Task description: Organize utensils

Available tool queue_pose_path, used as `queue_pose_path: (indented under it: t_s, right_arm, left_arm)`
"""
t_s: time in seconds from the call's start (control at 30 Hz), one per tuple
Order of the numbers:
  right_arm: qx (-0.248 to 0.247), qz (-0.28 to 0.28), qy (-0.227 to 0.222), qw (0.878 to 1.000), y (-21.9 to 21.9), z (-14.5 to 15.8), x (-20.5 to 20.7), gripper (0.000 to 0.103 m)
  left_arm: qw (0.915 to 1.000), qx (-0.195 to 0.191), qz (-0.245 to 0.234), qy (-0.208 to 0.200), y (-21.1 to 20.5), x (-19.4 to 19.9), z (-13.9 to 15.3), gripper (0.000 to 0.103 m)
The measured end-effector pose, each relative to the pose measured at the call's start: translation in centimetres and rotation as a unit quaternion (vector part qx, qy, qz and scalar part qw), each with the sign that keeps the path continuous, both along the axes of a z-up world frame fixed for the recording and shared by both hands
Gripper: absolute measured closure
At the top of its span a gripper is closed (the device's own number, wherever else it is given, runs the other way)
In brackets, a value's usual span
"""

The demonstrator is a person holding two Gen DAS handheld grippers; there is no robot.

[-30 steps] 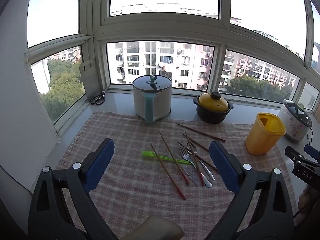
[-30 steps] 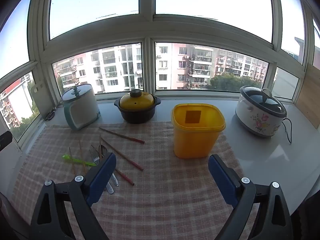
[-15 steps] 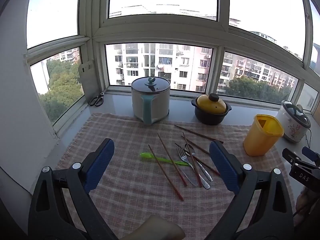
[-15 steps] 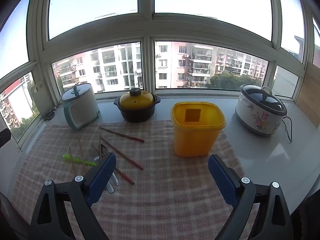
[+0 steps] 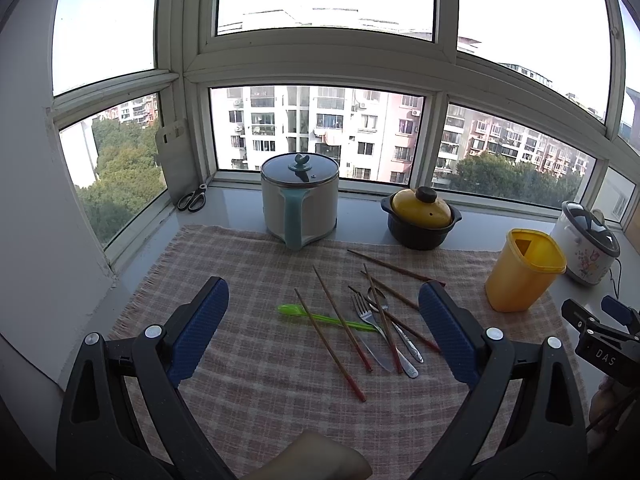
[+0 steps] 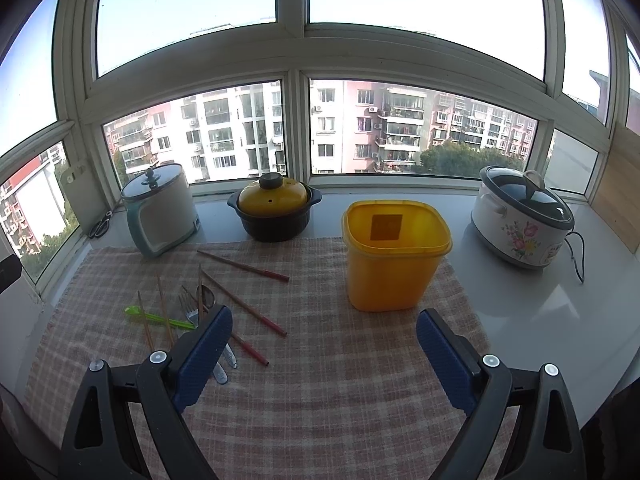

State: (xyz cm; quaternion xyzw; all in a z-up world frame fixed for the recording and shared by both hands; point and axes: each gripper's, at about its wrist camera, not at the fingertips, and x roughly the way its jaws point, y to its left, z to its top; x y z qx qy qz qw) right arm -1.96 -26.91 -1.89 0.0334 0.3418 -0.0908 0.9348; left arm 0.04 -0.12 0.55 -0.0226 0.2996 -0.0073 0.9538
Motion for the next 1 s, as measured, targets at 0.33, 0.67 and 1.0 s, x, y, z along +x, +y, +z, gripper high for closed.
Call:
queue_pose_path:
  t_s: [0.33, 0.67, 1.0]
  right_arm:
    - [0.001, 0.000, 0.001, 1.000, -0.03, 0.03, 0.02, 0.008]
    - [0.001, 0.000, 0.002, 1.000, -0.01, -0.01, -0.03, 0.008]
    - [0.001, 0.000, 0.002, 1.000, 0.00, 0.00, 0.00, 0.008]
  left_arm:
    - [1.0000, 0.000, -0.001, -0.001, -0.21, -0.02, 0.03, 0.005]
    - [1.0000, -0.001, -0.001, -0.002, -0.32, 0.02, 0.00, 0.005]
    - [1.0000, -0.001, -0.002, -0.002, -0.49, 0.01, -0.02, 0.005]
